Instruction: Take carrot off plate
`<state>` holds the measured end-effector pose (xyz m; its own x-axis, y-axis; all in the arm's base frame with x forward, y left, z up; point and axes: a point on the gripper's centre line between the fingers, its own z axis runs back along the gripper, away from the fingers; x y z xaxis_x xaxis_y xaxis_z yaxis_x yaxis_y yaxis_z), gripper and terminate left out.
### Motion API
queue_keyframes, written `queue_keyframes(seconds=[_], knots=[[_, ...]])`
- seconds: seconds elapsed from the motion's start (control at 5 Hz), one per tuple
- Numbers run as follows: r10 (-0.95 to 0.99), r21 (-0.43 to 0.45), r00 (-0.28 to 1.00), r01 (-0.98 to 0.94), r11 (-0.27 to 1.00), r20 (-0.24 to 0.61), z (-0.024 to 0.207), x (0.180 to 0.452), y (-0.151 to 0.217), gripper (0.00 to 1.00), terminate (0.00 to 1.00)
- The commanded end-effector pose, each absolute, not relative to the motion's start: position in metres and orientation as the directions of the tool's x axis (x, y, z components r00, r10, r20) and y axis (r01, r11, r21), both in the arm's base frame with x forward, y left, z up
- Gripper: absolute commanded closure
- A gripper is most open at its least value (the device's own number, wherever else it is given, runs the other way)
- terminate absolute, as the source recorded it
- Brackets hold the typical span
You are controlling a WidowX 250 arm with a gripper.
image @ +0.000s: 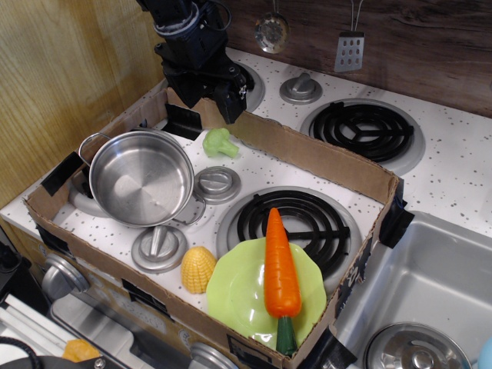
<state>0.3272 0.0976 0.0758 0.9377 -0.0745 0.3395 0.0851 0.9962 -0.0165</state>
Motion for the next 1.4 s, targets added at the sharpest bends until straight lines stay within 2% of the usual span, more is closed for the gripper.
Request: queue_keyframes(seconds=[0.0, 0.2, 0.4, 0.6, 0.8, 1.0, 1.2], knots=[[-0.074, -0.016, 0.938, 0.085, 0.996, 0.339, 0.076, 0.327, 0.098, 0.0, 0.0], [-0.101, 0.029, 0.926, 0.097, 0.995, 0.363, 0.102, 0.333, 0.101, 0.0, 0.0], [-0.133, 0.105, 0.917, 0.1, 0.989, 0.376, 0.132, 0.326, 0.092, 0.0, 0.0], [-0.005, 0.069, 0.945, -0.019, 0.997, 0.326, 0.152, 0.306, 0.071, 0.0, 0.0], [0.242, -0.066, 0.931, -0.233, 0.97, 0.273, 0.141, 0.284, 0.04, 0.0, 0.0], [0.362, -0.143, 0.91, -0.339, 0.93, 0.201, 0.135, 0.271, 0.016, 0.0, 0.0], [0.451, -0.187, 0.877, -0.42, 0.888, 0.168, 0.125, 0.256, -0.014, 0.0, 0.0]])
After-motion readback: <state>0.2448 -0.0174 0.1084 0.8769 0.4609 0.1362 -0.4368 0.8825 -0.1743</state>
